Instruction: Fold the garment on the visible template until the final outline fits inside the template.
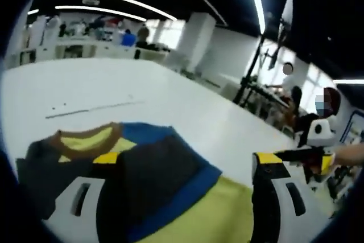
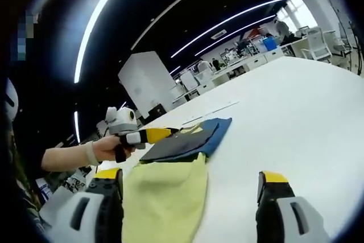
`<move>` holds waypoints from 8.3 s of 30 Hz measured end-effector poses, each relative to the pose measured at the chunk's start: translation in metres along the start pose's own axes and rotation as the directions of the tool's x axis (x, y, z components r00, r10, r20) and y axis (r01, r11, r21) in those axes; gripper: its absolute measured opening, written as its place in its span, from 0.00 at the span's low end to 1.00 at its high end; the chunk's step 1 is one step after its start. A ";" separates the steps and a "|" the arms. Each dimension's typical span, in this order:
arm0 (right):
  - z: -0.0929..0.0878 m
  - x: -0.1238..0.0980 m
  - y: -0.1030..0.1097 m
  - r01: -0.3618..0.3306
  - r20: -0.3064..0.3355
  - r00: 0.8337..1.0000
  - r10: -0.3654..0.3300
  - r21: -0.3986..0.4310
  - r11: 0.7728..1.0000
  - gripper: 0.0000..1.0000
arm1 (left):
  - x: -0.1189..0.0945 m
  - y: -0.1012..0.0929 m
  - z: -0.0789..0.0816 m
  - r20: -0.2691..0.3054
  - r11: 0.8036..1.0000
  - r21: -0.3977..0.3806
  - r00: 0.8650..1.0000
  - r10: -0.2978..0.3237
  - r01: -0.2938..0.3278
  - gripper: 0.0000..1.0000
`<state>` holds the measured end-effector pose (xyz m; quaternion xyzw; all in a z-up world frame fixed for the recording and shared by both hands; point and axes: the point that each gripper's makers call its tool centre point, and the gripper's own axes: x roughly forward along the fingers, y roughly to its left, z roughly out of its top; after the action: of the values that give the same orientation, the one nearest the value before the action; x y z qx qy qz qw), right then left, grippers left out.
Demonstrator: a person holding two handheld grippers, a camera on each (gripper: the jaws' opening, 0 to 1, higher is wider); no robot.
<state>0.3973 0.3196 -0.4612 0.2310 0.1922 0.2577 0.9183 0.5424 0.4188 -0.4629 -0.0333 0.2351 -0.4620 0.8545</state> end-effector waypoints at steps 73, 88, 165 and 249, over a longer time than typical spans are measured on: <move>-0.087 -0.058 0.032 -0.104 -0.391 0.920 0.007 -0.228 0.968 0.45 | -0.300 -0.018 -0.186 -0.383 0.984 -0.102 0.919 0.096 -0.145 0.54; -0.113 -0.076 0.028 -0.098 -0.452 0.892 0.027 -0.135 0.986 0.26 | -0.306 -0.032 -0.203 -0.418 0.967 -0.209 0.907 0.045 -0.145 0.42; -0.026 -0.068 0.090 -0.220 -0.220 0.931 0.292 0.300 0.928 0.00 | -0.324 -0.015 -0.106 -0.119 0.929 -0.337 0.985 0.122 -0.156 0.00; 0.062 0.160 -0.085 0.061 -0.136 0.991 -0.009 0.383 0.922 0.00 | -0.166 0.199 -0.037 0.032 0.707 -0.661 0.931 0.363 -0.253 0.00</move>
<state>0.5861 0.3248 -0.4926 0.3865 0.3033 0.2129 0.8446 0.6035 0.6721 -0.4886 -0.3224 0.3129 -0.1988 0.8710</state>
